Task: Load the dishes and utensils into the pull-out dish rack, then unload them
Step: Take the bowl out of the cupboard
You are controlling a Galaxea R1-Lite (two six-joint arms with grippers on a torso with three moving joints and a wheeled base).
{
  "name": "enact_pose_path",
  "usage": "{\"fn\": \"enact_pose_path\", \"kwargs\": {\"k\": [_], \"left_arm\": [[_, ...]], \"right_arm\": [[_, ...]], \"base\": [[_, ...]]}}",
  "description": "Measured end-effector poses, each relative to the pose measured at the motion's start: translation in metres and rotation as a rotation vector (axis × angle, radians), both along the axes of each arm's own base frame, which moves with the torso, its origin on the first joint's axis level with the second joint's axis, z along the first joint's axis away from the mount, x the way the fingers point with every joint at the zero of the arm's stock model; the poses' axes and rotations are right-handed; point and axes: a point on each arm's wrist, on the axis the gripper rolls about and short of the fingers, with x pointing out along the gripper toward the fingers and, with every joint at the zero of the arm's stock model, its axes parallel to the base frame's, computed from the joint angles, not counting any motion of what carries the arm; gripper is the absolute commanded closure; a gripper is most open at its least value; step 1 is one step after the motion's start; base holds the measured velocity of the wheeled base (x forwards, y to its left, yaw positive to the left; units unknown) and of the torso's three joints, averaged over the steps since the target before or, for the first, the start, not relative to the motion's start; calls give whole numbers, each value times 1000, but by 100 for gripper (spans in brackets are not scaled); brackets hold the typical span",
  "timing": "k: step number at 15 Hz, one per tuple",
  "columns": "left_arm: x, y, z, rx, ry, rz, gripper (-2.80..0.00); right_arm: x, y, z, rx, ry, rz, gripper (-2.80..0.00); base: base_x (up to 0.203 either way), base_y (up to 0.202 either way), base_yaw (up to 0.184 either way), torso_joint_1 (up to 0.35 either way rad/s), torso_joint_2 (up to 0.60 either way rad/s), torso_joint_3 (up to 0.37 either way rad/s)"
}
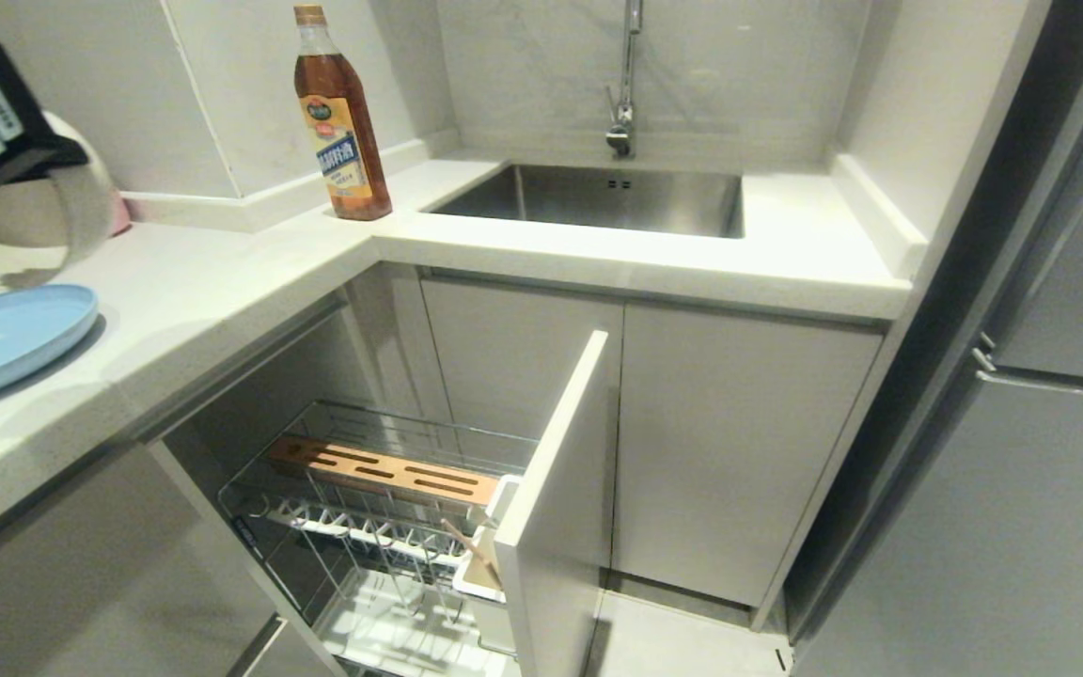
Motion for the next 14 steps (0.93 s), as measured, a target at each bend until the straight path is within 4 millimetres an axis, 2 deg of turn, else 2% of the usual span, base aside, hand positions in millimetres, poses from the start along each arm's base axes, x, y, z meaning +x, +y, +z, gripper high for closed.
{"fn": "enact_pose_path", "kwargs": {"k": [3, 6, 10, 14], "left_arm": [[-12, 45, 0, 125, 78, 223, 0], [-12, 78, -4, 189, 233, 289, 0], [4, 99, -15, 218, 466, 265, 0], [30, 113, -20, 201, 504, 262, 0]], "right_arm": [[0, 0, 0, 0, 0, 0, 0], [0, 0, 0, 0, 0, 0, 0], [0, 0, 0, 0, 0, 0, 0], [0, 0, 0, 0, 0, 0, 0]], "base": [[0, 0, 0, 0, 0, 0], [0, 0, 0, 0, 0, 0], [0, 0, 0, 0, 0, 0], [0, 0, 0, 0, 0, 0]]}}
